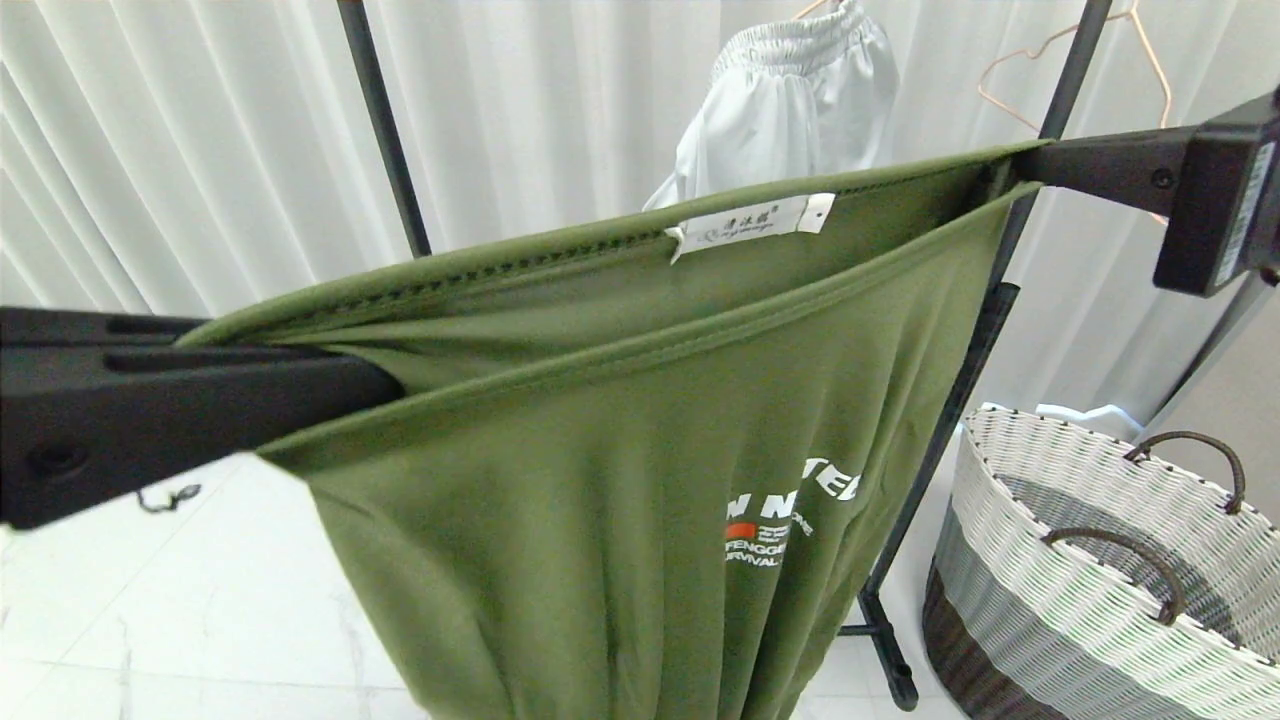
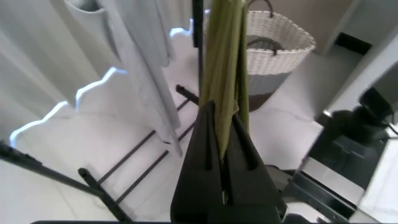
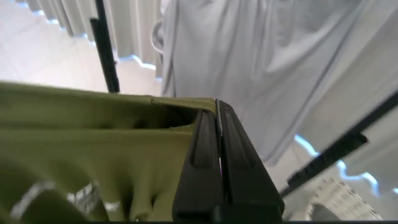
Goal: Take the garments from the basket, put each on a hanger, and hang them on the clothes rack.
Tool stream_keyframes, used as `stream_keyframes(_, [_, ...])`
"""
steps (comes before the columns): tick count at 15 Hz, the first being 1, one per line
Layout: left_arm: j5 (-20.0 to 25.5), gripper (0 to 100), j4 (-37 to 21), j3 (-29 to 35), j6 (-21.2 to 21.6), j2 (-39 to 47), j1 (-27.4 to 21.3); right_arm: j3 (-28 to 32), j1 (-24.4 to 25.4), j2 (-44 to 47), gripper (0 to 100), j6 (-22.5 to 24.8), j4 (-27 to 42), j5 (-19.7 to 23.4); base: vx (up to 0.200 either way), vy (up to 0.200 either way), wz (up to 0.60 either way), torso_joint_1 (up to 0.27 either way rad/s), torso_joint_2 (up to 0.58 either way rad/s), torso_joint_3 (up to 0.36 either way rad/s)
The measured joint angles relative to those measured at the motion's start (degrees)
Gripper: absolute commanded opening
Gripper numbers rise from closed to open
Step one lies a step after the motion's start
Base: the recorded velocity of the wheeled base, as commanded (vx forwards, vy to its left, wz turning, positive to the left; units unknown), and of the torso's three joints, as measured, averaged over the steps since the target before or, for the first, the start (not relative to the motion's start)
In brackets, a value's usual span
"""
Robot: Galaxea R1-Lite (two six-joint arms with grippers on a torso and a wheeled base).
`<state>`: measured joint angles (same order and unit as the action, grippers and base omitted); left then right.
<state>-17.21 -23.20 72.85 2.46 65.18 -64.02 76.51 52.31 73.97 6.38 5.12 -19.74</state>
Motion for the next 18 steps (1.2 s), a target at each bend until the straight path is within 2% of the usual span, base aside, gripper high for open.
stream_keyframes(2, [0.06,0,4.64,1.54,3.3,2.54,5.95,2.93,-0.41,-1.32,0,0.0,5.58,-0.05,0.0,0.0,0.0,0.0,0.0,0.0])
stream_keyframes(3, [0.06,0,9.96,1.9,4.64,4.22,8.46,3.62,-0.52,-2.15,0,-0.02,8.78,-0.05,0.0,0.0,0.0,0.0,0.0,0.0])
stream_keyframes(4, [-0.02,0,13.59,2.04,5.58,5.99,10.45,3.82,-0.5,-3.11,0,-0.2,10.72,-0.05,0.0,0.0,0.0,0.0,0.0,0.0])
stream_keyframes(5, [-0.05,0,14.88,1.51,6.02,7.56,11.72,2.95,-0.33,-4.13,0,-0.3,11.52,-0.02,0.0,0.0,0.0,0.0,0.0,0.0])
stream_keyframes(8, [-0.02,0,15.15,0.18,6.24,9.64,12.54,-0.72,0.8,-6.56,0,-0.3,11.87,0.01,0.0,0.0,0.0,0.0,0.0,0.0])
stream_keyframes(16, [0.0,0,15.21,-0.39,6.21,9.98,12.59,-1.76,2.76,-7.72,0,-0.41,11.33,0.11,0.0,0.0,0.0,0.0,0.0,0.0])
stream_keyframes(17, [0.0,0,15.21,-0.41,6.21,9.97,12.59,-1.79,2.93,-7.8,100,-0.41,11.33,0.09,0.0,0.0,0.0,0.0,0.0,0.0])
stream_keyframes(18, [0.0,0,15.21,-0.44,6.18,9.98,12.59,-1.89,3.04,-7.85,100,-0.41,11.35,0.04,0.0,0.0,0.0,0.0,0.0,0.0])
